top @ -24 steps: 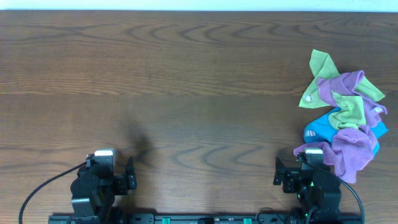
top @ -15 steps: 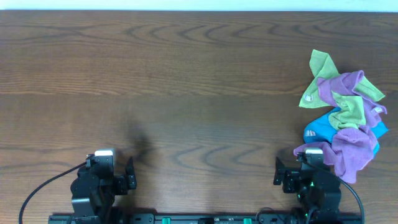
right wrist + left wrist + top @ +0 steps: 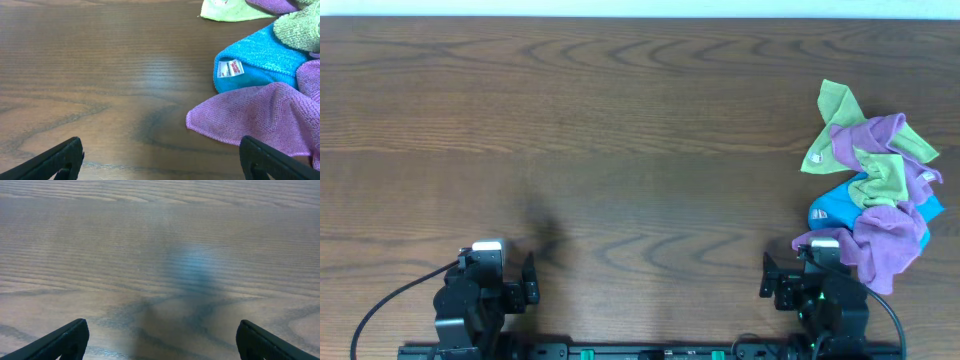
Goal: Fold the cloth
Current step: 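Move the right gripper over the cloth pile at the right edge, then lower the right gripper and grasp the lime green cloth corner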
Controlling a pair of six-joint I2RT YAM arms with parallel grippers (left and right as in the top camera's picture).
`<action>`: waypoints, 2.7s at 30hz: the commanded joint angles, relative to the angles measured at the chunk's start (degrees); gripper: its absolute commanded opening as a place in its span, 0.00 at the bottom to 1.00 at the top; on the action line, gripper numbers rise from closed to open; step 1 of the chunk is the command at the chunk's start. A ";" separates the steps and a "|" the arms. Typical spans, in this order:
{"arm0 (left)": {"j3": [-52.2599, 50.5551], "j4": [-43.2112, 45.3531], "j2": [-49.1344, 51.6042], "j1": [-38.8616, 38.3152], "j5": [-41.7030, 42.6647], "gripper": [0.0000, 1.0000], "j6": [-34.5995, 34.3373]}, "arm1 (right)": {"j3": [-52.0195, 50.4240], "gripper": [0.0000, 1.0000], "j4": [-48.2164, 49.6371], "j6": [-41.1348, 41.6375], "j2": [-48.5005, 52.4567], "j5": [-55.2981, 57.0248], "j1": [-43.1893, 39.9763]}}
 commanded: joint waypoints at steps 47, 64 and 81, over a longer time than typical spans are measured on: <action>-0.48 -0.02 -0.39 -0.31 -0.42 0.95 0.35 | 41.48 0.99 -5.57 12.72 38.27 7.69 -10.67; -0.48 -0.02 -0.39 -0.31 -0.42 0.95 0.35 | 65.07 0.99 -14.23 13.99 73.70 13.49 -20.79; -0.48 -0.02 -0.39 -0.31 -0.42 0.95 0.35 | 64.28 0.99 -7.34 3.74 79.62 10.69 -24.30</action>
